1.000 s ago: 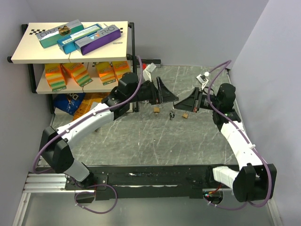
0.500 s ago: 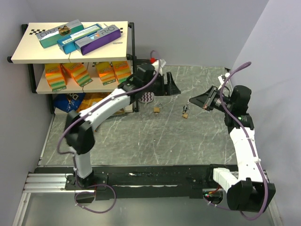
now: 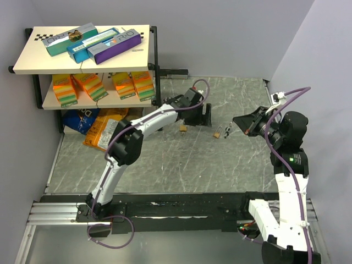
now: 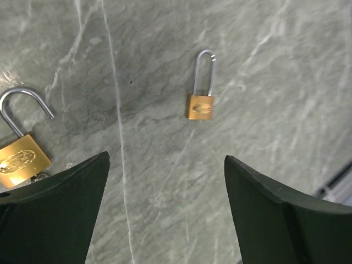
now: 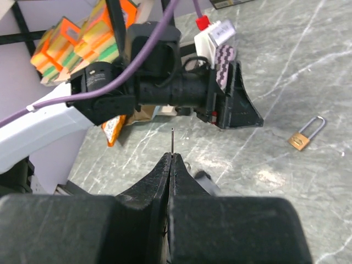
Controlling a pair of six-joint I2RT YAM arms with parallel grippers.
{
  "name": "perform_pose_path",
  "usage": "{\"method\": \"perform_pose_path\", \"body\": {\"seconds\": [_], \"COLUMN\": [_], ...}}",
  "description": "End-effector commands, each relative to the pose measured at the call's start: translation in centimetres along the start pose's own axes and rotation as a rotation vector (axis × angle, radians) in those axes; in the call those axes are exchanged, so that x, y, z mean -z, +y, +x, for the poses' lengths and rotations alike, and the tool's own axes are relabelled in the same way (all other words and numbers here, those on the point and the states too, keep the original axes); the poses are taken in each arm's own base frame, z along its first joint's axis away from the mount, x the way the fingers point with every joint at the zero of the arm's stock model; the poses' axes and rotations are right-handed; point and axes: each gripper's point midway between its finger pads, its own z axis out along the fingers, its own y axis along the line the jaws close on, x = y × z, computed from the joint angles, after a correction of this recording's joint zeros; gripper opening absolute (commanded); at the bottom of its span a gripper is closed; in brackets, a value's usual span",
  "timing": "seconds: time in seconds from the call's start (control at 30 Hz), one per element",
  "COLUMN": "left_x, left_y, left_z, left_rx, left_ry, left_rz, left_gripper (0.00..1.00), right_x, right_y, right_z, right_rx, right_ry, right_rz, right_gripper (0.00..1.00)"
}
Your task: Unlock with the key
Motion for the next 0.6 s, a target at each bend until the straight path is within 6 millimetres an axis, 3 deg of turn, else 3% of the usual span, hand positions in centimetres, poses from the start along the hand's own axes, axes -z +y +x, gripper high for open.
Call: {"method": "perform_pose_path", "body": {"seconds": [0.0, 0.57], "left_x": [-1.0, -6.7], "left_y": [-0.1, 0.4], "left_z": [0.5, 4.8], "left_rx": [-0.063, -0.207], "left_ry": [-0.006, 0.038], "left_rz": [-0.065, -0.138], "left_gripper": [0.89, 0.82], "right_x": [0.7, 0.4], "right_y": [-0.1, 0.3], "right_z": [-1.0, 0.1], "right_rx": [0.036, 0.007], "right_ry": [-0.044, -0.023], "right_rz": [0.038, -0.012], "right_gripper": [0.0, 0.0]}}
